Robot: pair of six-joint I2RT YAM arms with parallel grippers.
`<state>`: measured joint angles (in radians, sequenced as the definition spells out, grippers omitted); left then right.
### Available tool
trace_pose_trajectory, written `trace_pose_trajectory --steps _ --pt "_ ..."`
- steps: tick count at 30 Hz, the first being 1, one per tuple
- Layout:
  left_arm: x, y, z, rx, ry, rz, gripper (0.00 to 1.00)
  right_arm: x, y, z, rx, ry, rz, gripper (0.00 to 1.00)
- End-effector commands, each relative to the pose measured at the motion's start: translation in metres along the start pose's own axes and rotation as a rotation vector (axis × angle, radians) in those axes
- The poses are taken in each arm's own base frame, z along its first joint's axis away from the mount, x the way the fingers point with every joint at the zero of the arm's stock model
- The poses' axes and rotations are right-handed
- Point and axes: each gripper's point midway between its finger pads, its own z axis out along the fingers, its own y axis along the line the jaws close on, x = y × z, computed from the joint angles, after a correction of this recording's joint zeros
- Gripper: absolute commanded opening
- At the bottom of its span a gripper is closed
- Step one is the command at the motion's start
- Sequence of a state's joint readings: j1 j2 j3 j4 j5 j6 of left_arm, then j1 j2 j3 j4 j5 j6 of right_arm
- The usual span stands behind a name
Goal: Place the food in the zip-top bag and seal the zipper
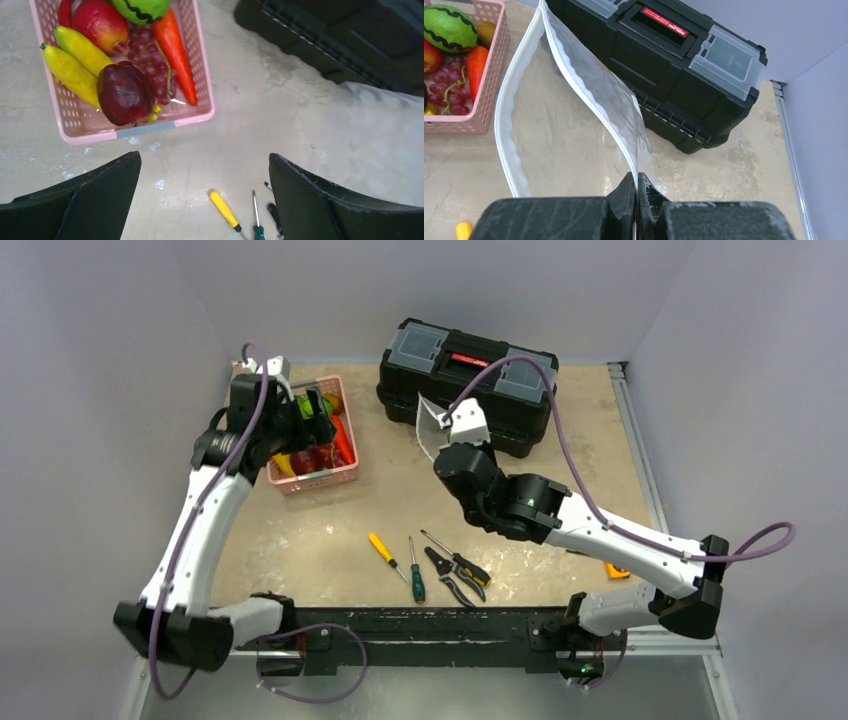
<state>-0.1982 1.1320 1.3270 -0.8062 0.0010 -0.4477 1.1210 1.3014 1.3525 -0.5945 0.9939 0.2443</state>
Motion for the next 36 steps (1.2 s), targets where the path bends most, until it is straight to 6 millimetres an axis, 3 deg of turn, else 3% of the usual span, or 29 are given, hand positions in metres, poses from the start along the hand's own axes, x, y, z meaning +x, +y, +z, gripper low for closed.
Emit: trace_pose_trajectory --steps 1,5,8,13,16,21,26,36 --pt "-0.013 0.021 0.035 -0.077 0.084 0.014 1.00 -0.001 0.024 0.009 -0.021 -0.001 -0.028 0.00" --pt "-0.010 0.038 0.063 -0.158 0.222 0.019 1.00 0.015 0.062 0.028 -0.060 0.044 -0.042 0.00" --pt "-0.008 0.062 0.079 -0.286 0.286 0.063 1.00 0.025 0.095 0.041 -0.112 0.060 -0.020 0.00" --pt "0.024 0.074 0.106 -0.287 0.347 0.069 0.94 0.034 0.141 0.049 -0.243 0.084 0.039 0.00" --pt "0.032 0.080 0.106 -0.318 0.393 0.077 0.88 0.035 0.157 0.049 -0.306 0.086 0.066 0.00" --pt "0.038 0.093 0.105 -0.384 0.389 0.076 0.94 0.028 0.164 0.045 -0.348 0.072 0.104 0.00" --pt "0.047 0.102 0.109 -0.443 0.436 0.067 0.98 0.025 0.157 0.043 -0.341 0.057 0.112 0.00" --pt "0.060 0.101 0.132 -0.413 0.490 0.062 1.00 0.027 0.153 0.040 -0.345 0.058 0.124 0.00"
